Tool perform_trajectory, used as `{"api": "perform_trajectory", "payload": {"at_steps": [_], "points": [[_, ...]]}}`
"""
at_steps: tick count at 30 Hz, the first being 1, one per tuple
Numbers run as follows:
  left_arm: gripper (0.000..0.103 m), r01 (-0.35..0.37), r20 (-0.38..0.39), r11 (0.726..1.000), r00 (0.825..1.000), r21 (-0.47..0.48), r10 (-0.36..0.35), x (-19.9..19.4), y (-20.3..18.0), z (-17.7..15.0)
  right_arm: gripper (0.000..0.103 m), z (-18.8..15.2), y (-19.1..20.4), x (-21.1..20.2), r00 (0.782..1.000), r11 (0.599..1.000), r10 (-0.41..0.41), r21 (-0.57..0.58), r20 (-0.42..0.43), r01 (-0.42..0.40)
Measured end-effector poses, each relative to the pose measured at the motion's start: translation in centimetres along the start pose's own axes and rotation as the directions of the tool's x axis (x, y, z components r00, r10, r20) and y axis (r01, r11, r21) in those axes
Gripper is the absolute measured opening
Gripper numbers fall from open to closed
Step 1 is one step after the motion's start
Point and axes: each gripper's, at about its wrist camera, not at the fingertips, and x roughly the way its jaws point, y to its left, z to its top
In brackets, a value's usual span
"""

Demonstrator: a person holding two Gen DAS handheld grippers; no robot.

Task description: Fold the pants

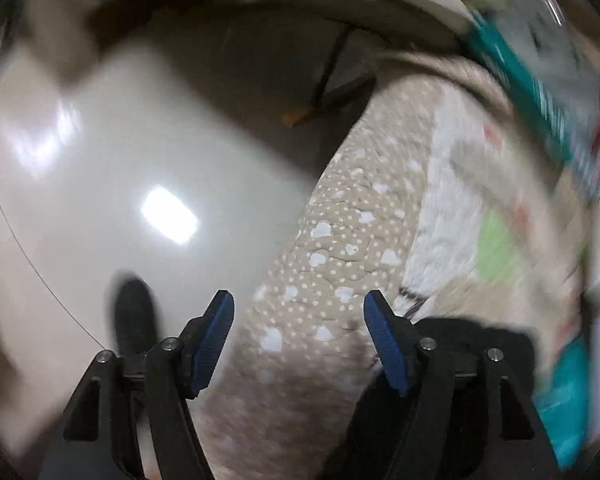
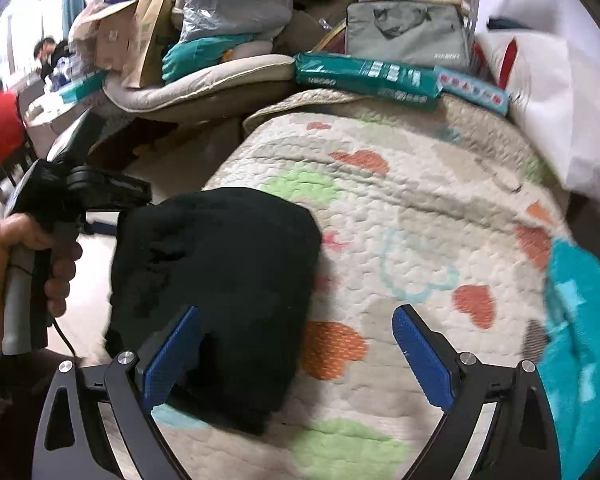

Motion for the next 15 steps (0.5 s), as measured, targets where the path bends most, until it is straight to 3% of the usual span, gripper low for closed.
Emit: {"api": "perform_trajectory", "payload": {"at_steps": [2, 4, 6, 9, 10, 11, 13, 14, 15], "points": [[0.067, 0.085, 0.005, 0.992, 0.996, -0.091, -0.085, -0.7, 1.7, 0.2, 0.099, 0.3, -0.3, 0.9, 1.000, 0.999, 0.025, 0.044, -0.013, -0.025], [0.067, 0.159, 0.053, 0.981, 0.987, -0.108, -0.154, -1.9, 2.2, 0.0, 0.099, 0.5, -0.8, 1.5, 0.999, 0.994, 0.040, 0.102, -0.018, -0.038], [0.067, 0.247, 0.122, 0.968, 0.963, -0.042, -0.240, -3.9, 1.5, -0.6, 0.099, 0.5, -1.3, 1.7, 0.998, 0.988, 0.057, 0.145, -0.018, -0.054], [0.067, 0.304, 0.141, 0.947, 0.938, 0.105, -0.317, -5.5, -1.3, -2.1, 0.099, 0.0, -1.7, 2.0, 0.998, 0.985, 0.060, 0.161, -0.027, -0.055], [0.067, 0.286, 0.133, 0.941, 0.941, 0.179, -0.311, -5.6, -2.9, -2.9, 0.099, -0.3, -1.7, 2.1, 0.998, 0.987, 0.050, 0.153, -0.033, -0.045], [0.067, 0.215, 0.129, 0.946, 0.959, 0.242, -0.251, -5.2, -4.3, -3.6, 0.099, -0.5, -1.6, 2.1, 0.998, 0.989, 0.040, 0.145, -0.039, -0.034], [0.067, 0.009, 0.132, 0.940, 0.990, 0.340, -0.057, -3.2, -6.9, -4.6, 0.099, -0.9, -1.8, 2.1, 0.999, 0.990, 0.031, 0.141, -0.044, -0.025], [0.067, -0.091, 0.119, 0.924, 0.992, 0.372, 0.050, -1.6, -7.3, -5.0, 0.099, -1.0, -2.1, 2.1, 0.998, 0.989, 0.033, 0.143, -0.045, -0.027], [0.067, -0.134, 0.106, 0.913, 0.989, 0.385, 0.101, -0.5, -7.4, -5.2, 0.099, -1.0, -2.2, 2.2, 0.998, 0.989, 0.038, 0.146, -0.046, -0.030]]}}
